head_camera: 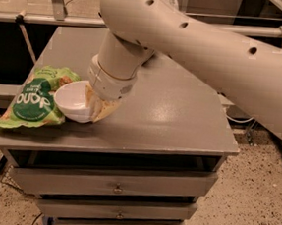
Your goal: Move white bowl near green rice chip bag
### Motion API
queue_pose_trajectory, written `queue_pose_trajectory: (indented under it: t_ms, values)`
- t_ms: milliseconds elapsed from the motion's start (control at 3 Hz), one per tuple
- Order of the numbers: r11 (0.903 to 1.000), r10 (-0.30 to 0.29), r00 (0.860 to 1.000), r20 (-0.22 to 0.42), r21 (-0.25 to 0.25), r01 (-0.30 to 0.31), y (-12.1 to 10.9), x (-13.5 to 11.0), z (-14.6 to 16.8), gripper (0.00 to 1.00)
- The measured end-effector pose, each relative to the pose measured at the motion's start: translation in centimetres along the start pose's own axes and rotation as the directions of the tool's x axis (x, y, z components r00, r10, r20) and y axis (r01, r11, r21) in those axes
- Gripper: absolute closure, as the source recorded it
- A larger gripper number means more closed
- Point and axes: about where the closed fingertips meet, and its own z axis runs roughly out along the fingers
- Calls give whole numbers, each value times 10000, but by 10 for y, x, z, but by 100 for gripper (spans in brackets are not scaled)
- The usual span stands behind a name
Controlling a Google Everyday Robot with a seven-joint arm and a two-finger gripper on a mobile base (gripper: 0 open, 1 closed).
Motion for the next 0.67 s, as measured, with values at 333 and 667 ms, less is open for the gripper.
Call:
queue_pose_trajectory:
  t_ms: [333, 667]
  values:
    - [10000, -3, 9999, 106, -96, 4, 0, -1, 6, 100]
    - [9999, -26, 9999, 102, -103, 27, 1, -2, 6, 81]
